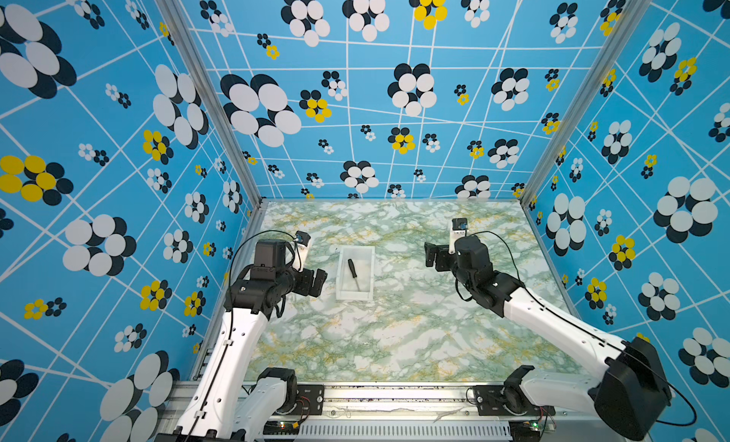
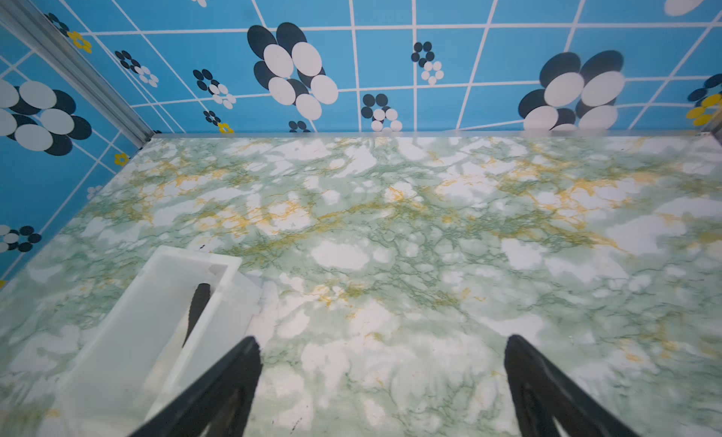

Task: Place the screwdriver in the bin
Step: 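Raise the right gripper out of the bin and draw it back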

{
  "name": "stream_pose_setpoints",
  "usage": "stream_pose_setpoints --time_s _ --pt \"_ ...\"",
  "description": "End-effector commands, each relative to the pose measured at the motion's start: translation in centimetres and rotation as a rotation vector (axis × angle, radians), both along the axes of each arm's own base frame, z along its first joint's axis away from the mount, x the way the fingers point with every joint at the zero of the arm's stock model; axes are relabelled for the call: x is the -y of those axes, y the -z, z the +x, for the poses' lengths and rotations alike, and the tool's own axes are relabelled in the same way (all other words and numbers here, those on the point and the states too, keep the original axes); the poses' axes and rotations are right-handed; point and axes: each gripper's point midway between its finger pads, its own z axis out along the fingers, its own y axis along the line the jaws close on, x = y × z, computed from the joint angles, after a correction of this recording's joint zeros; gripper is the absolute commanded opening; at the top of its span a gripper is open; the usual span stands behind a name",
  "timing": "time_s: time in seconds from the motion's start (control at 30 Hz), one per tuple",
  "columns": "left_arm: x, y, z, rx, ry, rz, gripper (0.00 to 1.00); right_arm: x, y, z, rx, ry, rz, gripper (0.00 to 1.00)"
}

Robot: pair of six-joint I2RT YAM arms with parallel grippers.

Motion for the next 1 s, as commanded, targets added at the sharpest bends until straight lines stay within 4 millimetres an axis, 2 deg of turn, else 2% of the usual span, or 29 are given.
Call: stream_pose_setpoints --time_s 0.0,0.13,0.27,0.37,0.43,0.57,0.67,0.77,0.97 --pt "-1.5 -0.6 1.8 0.023 -0.118 -0.003 0.99 1.9 -0.9 -0.4 0.094 0.046 -0.080 0.99" --pt "-1.5 0.9 2.9 -0.008 -0.138 -0.049 0.99 2.7 0.7 -1.3 0.054 0.055 -0.102 0.99" --pt "-1.9 2.8 4.2 -0.018 -0.162 -0.092 0.99 3.4 1.5 -1.7 0.049 0.074 -0.131 0.99" --pt "-2.9 4.9 5.2 -0.049 -0.213 -0.109 0.99 4.1 1.8 -1.9 0.056 0.089 -0.159 0.99" --pt "-4.3 5.8 5.9 -0.040 -0.270 -0.088 0.99 4.5 1.8 -1.8 0.070 0.111 -0.173 0.99" --pt "-6.4 6.5 7.3 0.043 -0.351 -0.104 0.99 5.9 1.7 -1.5 0.105 0.161 -0.207 0.99" --pt "-6.4 7.3 7.8 0.071 -0.359 -0.122 0.99 7.2 1.5 -1.0 0.114 0.194 -0.240 0.99" --pt "-7.1 7.8 8.5 0.124 -0.402 -0.130 0.99 9.3 1.2 -0.6 0.146 0.266 -0.233 0.99" --pt "-7.5 8.2 8.9 0.286 -0.423 -0.153 0.99 12.5 2.5 -1.0 0.212 0.368 -0.197 0.99"
